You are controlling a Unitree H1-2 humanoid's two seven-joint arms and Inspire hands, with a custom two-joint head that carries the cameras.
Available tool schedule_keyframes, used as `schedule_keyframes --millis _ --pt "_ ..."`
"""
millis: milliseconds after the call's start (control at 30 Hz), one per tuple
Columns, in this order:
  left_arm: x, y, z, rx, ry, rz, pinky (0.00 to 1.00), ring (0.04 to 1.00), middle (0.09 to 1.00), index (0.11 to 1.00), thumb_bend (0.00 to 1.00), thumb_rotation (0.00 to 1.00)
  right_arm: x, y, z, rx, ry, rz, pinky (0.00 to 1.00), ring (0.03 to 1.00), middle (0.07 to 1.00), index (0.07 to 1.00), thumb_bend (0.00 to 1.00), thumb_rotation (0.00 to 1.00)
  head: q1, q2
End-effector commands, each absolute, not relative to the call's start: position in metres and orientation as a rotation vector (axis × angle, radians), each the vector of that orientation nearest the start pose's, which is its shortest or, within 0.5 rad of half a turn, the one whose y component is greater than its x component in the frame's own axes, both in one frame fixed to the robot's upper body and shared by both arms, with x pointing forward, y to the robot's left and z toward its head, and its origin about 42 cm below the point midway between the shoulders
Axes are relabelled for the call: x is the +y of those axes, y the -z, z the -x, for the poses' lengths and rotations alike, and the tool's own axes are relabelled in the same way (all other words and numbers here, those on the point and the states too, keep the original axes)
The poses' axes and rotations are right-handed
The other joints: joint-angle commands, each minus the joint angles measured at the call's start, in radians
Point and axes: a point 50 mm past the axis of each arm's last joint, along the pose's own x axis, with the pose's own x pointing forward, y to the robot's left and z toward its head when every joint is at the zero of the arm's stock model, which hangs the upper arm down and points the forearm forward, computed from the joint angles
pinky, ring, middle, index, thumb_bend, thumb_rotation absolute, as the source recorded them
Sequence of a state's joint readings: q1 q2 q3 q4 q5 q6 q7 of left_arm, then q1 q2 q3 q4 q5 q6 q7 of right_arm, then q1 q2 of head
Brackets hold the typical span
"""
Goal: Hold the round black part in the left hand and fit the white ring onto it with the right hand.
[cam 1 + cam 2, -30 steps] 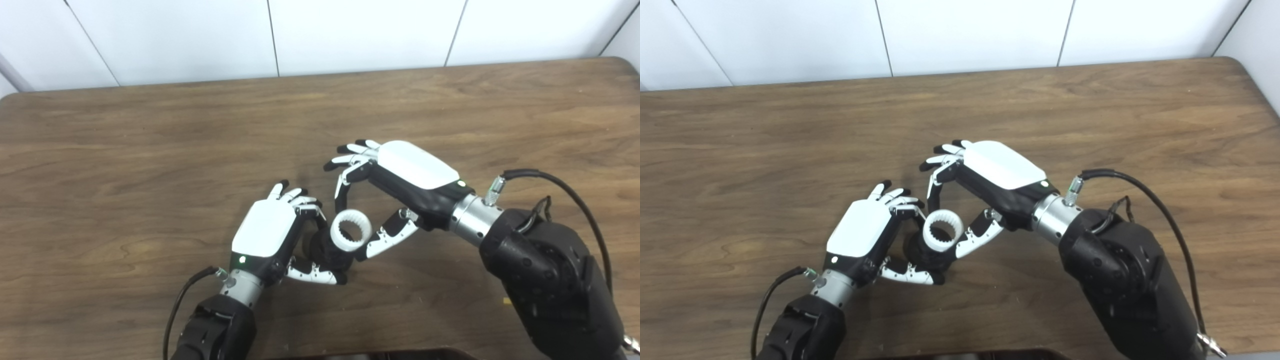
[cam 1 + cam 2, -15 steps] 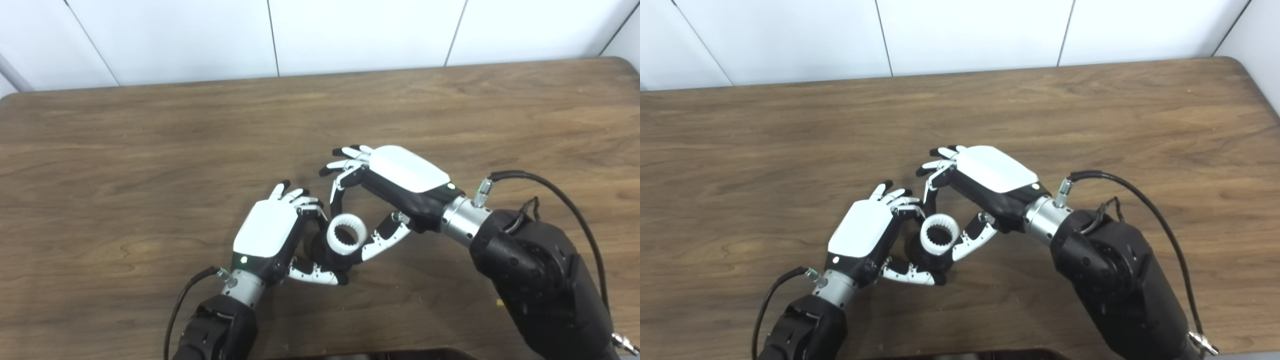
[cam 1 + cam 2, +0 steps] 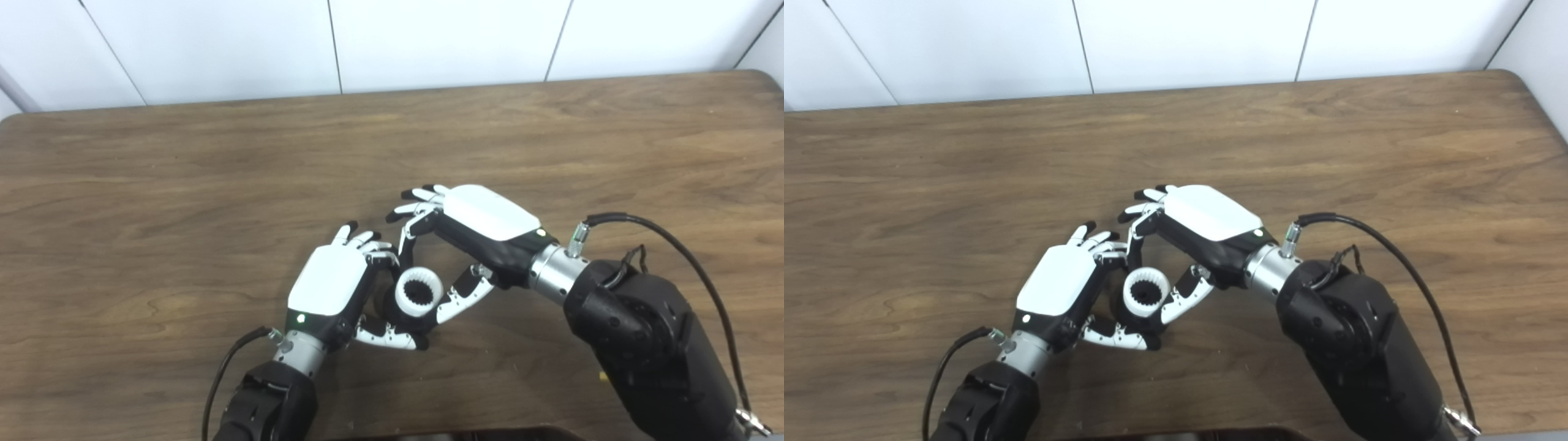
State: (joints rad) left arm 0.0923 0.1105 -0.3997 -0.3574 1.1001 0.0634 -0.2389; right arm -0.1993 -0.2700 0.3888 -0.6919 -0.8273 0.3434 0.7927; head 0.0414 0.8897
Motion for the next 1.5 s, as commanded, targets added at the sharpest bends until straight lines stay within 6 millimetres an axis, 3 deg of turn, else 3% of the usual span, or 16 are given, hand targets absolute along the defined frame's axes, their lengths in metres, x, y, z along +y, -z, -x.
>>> schedule_keyframes --millis 0,1467 --pt "0.1322 -0.1622 -0.2303 -0.296 0.364 -1.143 1.0 0.891 0.784 0.485 0.52 0.05 -0.1525 -0.2672 -0.2526 -0.344 -0.665 1.121 1.0 0.959 0.859 0.482 0.52 0.14 0.0 0.001" --pt "0.1299 -0.1638 -0.2303 -0.299 0.366 -1.149 1.0 0.893 0.784 0.485 0.52 0.05 -0.1441 -0.2598 -0.2562 -0.376 -0.667 1.175 1.0 0.959 0.861 0.483 0.52 0.14 -0.01 -0.003"
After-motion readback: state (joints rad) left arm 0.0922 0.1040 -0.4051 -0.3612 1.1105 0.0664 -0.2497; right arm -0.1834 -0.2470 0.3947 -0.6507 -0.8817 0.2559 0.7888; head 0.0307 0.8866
